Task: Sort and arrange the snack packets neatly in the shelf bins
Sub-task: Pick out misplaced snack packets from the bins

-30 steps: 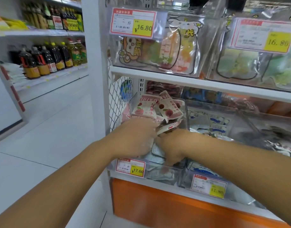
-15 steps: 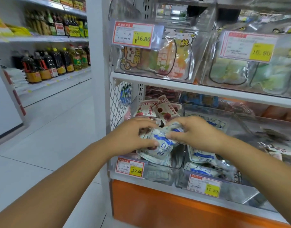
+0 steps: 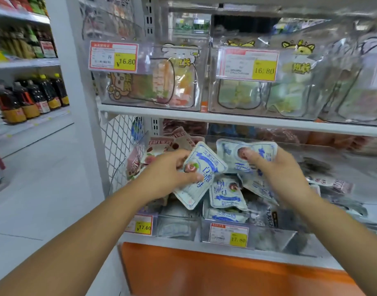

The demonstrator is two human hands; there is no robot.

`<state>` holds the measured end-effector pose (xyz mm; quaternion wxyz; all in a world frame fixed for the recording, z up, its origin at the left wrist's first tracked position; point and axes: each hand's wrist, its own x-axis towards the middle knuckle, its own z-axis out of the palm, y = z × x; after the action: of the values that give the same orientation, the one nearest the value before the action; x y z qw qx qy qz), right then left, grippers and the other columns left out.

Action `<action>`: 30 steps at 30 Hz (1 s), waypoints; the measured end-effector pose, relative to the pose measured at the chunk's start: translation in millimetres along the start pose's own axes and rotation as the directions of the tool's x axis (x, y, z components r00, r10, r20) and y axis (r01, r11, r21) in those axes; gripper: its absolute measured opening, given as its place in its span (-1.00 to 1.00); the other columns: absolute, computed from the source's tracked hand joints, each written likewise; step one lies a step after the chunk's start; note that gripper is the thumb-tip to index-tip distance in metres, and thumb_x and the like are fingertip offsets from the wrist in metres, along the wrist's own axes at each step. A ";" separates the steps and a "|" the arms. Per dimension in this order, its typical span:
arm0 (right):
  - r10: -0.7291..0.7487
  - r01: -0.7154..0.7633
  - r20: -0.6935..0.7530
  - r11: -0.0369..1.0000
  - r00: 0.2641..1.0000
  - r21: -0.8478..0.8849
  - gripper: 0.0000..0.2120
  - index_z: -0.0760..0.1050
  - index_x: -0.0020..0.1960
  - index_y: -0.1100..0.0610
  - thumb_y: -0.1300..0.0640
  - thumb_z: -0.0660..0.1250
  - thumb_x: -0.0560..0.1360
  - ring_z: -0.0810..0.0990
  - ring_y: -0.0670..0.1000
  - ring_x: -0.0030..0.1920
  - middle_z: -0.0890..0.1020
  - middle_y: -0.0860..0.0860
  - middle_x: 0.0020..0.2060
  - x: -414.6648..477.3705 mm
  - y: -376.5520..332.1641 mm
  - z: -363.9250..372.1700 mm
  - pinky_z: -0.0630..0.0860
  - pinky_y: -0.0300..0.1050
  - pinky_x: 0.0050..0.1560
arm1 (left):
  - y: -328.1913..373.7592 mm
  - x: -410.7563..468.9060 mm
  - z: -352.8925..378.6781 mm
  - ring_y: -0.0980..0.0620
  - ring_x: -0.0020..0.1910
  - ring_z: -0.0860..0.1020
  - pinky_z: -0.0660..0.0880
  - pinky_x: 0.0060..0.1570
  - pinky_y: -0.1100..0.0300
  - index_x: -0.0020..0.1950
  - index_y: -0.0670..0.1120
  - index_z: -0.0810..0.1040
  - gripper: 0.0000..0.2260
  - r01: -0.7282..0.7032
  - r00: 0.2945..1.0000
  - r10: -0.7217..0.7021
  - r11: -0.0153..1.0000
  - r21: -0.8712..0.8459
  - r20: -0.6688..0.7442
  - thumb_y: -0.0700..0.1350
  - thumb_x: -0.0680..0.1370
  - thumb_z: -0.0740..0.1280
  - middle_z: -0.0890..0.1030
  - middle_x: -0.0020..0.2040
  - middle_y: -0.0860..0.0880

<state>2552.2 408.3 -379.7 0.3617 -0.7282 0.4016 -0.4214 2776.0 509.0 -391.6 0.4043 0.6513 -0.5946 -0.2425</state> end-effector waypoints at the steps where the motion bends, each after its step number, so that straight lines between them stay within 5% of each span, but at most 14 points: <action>1: -0.039 0.038 -0.010 0.995 0.999 -0.096 -0.86 0.53 -0.05 -0.08 -0.12 0.36 0.49 0.61 -0.15 -0.12 0.67 -0.17 -0.14 3.1 7.0 -9.5 0.45 -0.33 -0.18 | 2.2 0.8 -3.4 0.23 -0.03 0.61 0.34 -0.04 0.55 0.11 0.10 0.58 -0.70 0.005 0.999 -0.002 0.998 0.070 -0.045 0.00 0.42 0.52 0.67 -0.06 0.17; 4: 0.029 0.081 0.257 0.911 0.966 -0.405 -0.74 0.44 0.19 -0.25 -0.16 0.28 0.51 0.48 -0.13 0.21 0.53 -0.18 0.23 7.6 23.3 -28.1 0.37 -0.25 0.11 | 8.2 3.6 -6.2 0.46 -0.21 0.51 -0.02 -0.36 0.79 0.07 0.07 0.57 -0.79 0.026 0.991 -0.013 0.995 0.095 -0.133 0.01 0.47 0.46 0.62 -0.13 0.20; 6: 0.034 0.124 0.331 0.887 0.943 -0.446 -0.53 0.35 0.36 -0.23 -0.23 0.25 0.46 0.34 -0.23 0.30 0.40 -0.27 0.29 6.8 24.5 -30.2 0.26 -0.26 0.23 | 13.2 5.8 -1.9 0.45 -0.18 0.55 0.13 -0.12 0.76 0.07 0.06 0.58 -0.80 0.001 0.994 -0.006 0.999 -0.044 -0.109 -0.04 0.47 0.46 0.65 -0.15 0.18; 9: -0.033 0.035 0.297 0.999 0.954 -0.001 -0.49 0.35 0.35 -0.21 -0.13 0.34 0.42 0.52 -0.26 0.19 0.52 -0.24 0.24 1.5 10.5 -15.1 0.46 -0.29 0.17 | 22.6 9.7 14.7 0.17 -0.05 0.65 0.54 0.00 0.22 0.11 0.05 0.61 -0.76 -0.072 0.997 0.064 0.980 -0.184 -0.047 -0.06 0.45 0.49 0.69 -0.05 0.15; 11: -0.048 -0.041 0.324 0.964 0.945 0.263 -0.56 0.41 0.31 -0.07 0.15 0.40 0.47 0.65 -0.05 0.01 0.64 0.00 0.12 0.4 10.1 -0.4 0.61 -0.14 -0.02 | 26.8 14.4 30.8 0.18 -0.06 0.64 0.57 -0.05 0.20 0.10 0.08 0.60 -0.76 -0.122 0.993 0.120 0.977 -0.173 -0.019 -0.09 0.46 0.48 0.69 -0.03 0.14; 13: -0.034 -0.037 0.236 0.956 0.971 0.290 -0.64 0.47 0.21 0.04 0.33 0.37 0.48 0.65 0.02 -0.16 0.66 0.13 0.02 3.8 12.2 4.6 0.61 -0.15 -0.26 | 27.2 18.3 38.3 0.23 -0.01 0.61 0.55 0.01 0.23 0.17 0.16 0.55 -0.68 -0.164 0.986 0.164 0.983 -0.079 -0.003 -0.08 0.47 0.48 0.66 0.04 0.17; 15: 0.023 -0.043 0.098 0.978 0.995 0.203 -0.68 0.48 0.20 0.08 0.29 0.40 0.48 0.64 -0.08 -0.25 0.67 0.11 -0.01 13.7 18.4 -6.1 0.56 -0.22 -0.33 | 20.9 17.5 28.5 0.25 0.07 0.54 0.50 0.10 0.25 0.34 0.18 0.45 -0.54 -0.146 0.989 0.146 0.986 0.083 0.011 -0.03 0.47 0.47 0.58 0.17 0.19; 17: 0.054 -0.040 0.060 0.977 0.997 -0.211 -0.53 0.41 0.35 0.02 0.09 0.43 0.47 0.64 -0.06 -0.12 0.63 0.05 0.06 24.6 23.7 -22.3 0.57 -0.14 -0.20 | 10.3 9.6 6.0 0.25 0.15 0.49 0.44 0.17 0.24 0.38 0.17 0.43 -0.52 -0.114 0.992 0.123 0.952 0.285 -0.016 0.03 0.48 0.45 0.52 0.25 0.21; 19: -0.027 0.060 0.061 0.768 0.998 -0.637 -0.41 0.33 0.43 -0.04 -0.06 0.42 0.46 0.52 0.13 0.17 0.54 0.11 0.14 24.9 28.0 -27.7 0.50 -0.04 0.07 | -4.1 -3.4 -18.2 0.22 0.25 0.43 0.28 0.29 0.18 0.32 0.19 0.50 -0.60 -0.106 0.993 0.122 0.875 0.473 -0.002 0.08 0.49 0.43 0.50 0.27 0.22; 21: -0.177 0.244 0.169 0.763 0.969 -0.599 -0.54 0.44 0.36 -0.02 0.00 0.41 0.48 0.50 0.05 0.17 0.53 0.02 0.06 11.9 10.7 -10.7 0.39 -0.19 0.11 | -24.8 -15.6 -35.9 0.17 0.37 0.33 0.05 0.36 0.20 0.29 0.18 0.53 -0.62 -0.138 0.990 0.116 0.781 0.609 0.076 0.12 0.48 0.43 0.47 0.34 0.18; 23: -0.277 0.454 0.420 0.788 0.864 -0.416 -0.75 0.59 0.17 -0.06 0.09 0.40 0.50 0.53 -0.22 0.04 0.58 -0.20 -0.03 1.4 -16.6 21.5 0.34 -0.47 0.02 | -49.8 -27.8 -45.4 0.12 0.49 0.18 0.00 0.45 0.17 0.33 0.19 0.50 -0.57 -0.152 0.988 0.082 0.724 0.673 0.134 0.20 0.47 0.40 0.36 0.46 0.11; 25: -0.197 0.590 0.710 0.722 0.676 -0.362 -0.82 0.64 0.09 -0.08 0.10 0.37 0.53 0.54 -0.29 -0.04 0.60 -0.29 -0.07 3.6 -35.3 59.8 0.39 -0.47 -0.01 | -69.4 -37.2 -48.7 0.08 0.54 0.04 -0.01 0.50 0.13 0.38 0.22 0.43 -0.52 -0.165 0.985 0.087 0.715 0.680 0.148 0.30 0.49 0.27 0.19 0.55 0.07; 28: 0.151 0.732 0.905 0.542 0.399 -0.413 -0.69 0.57 0.23 -0.08 0.16 0.33 0.54 0.56 -0.14 0.08 0.62 -0.16 0.12 22.3 -46.1 117.9 0.47 -0.23 0.10 | -81.8 -43.2 -47.8 0.09 0.55 -0.08 -0.10 0.50 0.14 0.46 0.26 0.29 -0.51 -0.175 0.982 0.085 0.724 0.667 0.166 0.30 0.54 0.15 0.01 0.58 0.08; 30: 0.379 0.781 0.871 0.420 0.312 -0.463 -0.50 0.41 0.40 -0.11 0.12 0.40 0.49 0.46 -0.01 0.25 0.49 -0.06 0.32 32.0 -41.7 145.9 0.40 -0.16 0.17 | -84.5 -43.0 -48.3 0.09 0.56 -0.08 -0.08 0.51 0.13 0.47 0.25 0.28 -0.54 -0.184 0.981 0.092 0.738 0.650 0.172 0.26 0.57 0.19 0.00 0.58 0.09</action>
<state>2706.2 424.6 -389.1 0.0110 -0.9439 0.1473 0.2952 2855.8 559.3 -440.7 0.1248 0.6892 -0.7132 -0.0266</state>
